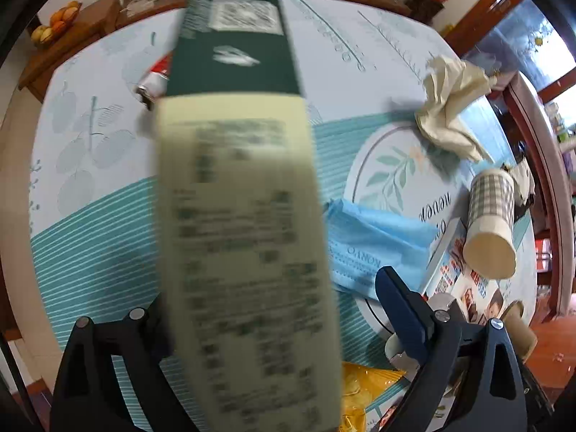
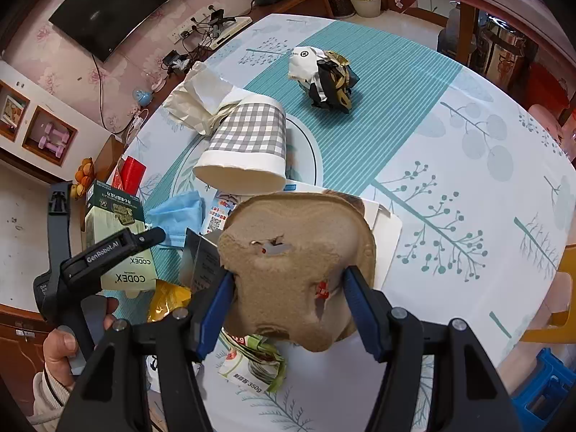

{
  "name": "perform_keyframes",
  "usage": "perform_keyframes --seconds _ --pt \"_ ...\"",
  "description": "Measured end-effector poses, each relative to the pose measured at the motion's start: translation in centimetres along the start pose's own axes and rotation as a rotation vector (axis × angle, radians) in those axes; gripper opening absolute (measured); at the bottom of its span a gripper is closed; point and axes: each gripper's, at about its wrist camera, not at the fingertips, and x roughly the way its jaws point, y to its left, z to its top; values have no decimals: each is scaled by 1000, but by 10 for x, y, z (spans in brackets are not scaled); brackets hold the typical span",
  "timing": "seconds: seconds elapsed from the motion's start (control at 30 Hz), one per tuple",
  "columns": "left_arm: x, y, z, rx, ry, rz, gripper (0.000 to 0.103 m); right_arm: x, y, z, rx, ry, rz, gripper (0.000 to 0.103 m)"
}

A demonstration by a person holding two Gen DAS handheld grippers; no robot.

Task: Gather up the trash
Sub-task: 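Grasp the green-and-cream snack box with the left tool while the right tool holds the pulp tray, then carry the snack box and pulp tray down over the trash bin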

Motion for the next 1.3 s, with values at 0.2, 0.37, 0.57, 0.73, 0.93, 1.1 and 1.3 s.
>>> perform_keyframes --seconds 0.2,0.37,0.57,0.73,0.93,1.1,1.3 --pt "-19 8 -3 -32 -55 28 75 1 4 -1 -12 6 11 63" --pt "-41 15 -17 -69 -81 55 28 0 10 -1 -33 9 29 63" --pt "-69 1 -29 -51 -173 66 26 -7 16 -3 -72 5 56 63" --pt "-118 -10 -40 -46 -274 11 26 -29 18 -5 -110 -16 93 63" --pt "-182 -33 -80 -44 -361 -28 26 -70 11 -10 -173 -50 148 63" --pt "-218 -63 -132 -40 -396 -35 26 -100 -8 -21 -231 -57 211 63" --pt "-233 -112 -205 -72 -401 -9 26 -124 -52 -41 -305 -30 280 63"
